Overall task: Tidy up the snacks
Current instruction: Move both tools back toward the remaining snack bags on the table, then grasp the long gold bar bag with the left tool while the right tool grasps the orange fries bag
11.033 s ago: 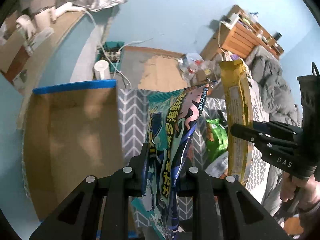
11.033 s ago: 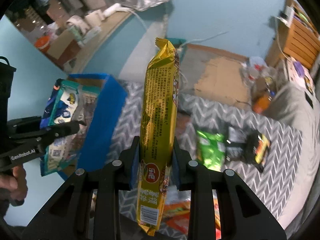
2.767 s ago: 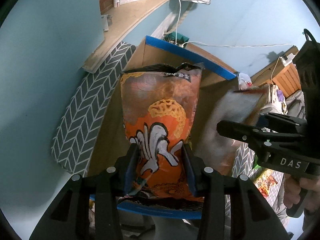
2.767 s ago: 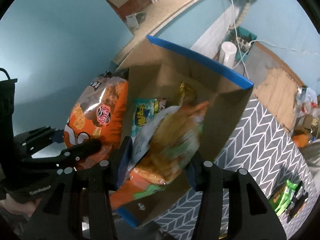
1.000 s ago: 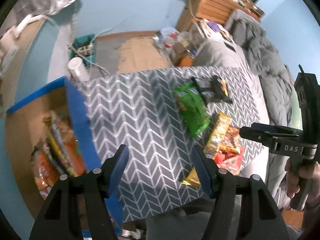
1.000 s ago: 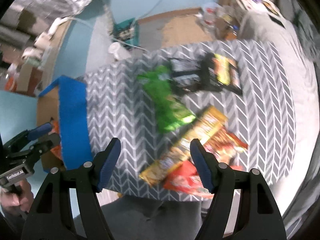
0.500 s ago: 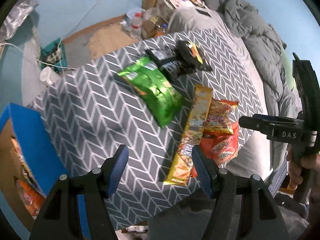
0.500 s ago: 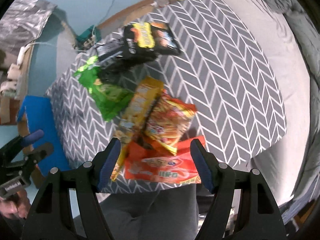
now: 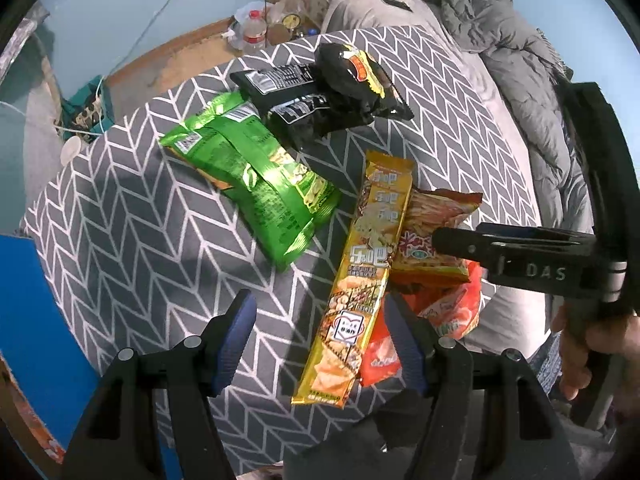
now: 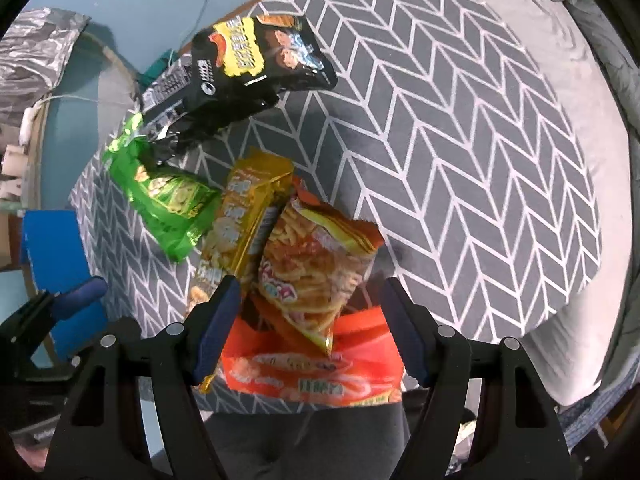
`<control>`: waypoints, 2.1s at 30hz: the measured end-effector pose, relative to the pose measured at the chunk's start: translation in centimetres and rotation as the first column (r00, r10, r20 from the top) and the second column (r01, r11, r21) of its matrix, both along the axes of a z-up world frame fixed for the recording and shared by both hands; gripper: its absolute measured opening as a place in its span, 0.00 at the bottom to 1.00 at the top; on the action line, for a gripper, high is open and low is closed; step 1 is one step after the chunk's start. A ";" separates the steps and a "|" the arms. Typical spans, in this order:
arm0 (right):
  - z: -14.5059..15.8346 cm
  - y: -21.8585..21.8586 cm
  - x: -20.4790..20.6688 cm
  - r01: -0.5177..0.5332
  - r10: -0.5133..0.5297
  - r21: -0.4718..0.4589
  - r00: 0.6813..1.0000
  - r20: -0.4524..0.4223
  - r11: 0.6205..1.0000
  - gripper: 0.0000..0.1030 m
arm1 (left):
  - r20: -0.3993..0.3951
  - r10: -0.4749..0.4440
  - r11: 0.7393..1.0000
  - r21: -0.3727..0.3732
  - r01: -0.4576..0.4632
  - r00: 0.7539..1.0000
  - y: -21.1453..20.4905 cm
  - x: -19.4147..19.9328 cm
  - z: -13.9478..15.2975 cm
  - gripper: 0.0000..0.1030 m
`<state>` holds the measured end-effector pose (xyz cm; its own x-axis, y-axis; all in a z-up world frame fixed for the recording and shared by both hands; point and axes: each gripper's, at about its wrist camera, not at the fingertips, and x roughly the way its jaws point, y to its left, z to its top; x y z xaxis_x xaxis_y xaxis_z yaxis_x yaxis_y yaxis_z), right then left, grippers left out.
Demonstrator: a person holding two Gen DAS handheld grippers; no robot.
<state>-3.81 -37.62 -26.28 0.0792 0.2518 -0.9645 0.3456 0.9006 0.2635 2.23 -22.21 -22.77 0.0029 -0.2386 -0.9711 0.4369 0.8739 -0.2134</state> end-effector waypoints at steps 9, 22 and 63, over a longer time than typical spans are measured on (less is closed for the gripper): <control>-3.0 0.9 1.1 -0.043 0.043 0.012 0.998 -0.038 0.999 0.59 | -0.018 0.003 1.000 0.025 -0.003 1.000 -1.5 0.2 -1.5 0.68; -2.1 -3.1 2.7 -0.134 0.133 -0.054 0.991 -0.017 0.989 0.47 | -0.062 -0.043 0.996 0.071 0.048 0.997 -6.1 0.5 -4.5 0.70; -3.5 -0.2 4.7 -0.117 0.116 -0.141 0.993 -0.013 0.983 0.45 | 0.023 0.036 0.997 0.074 -0.038 0.999 0.8 -2.2 -1.9 0.31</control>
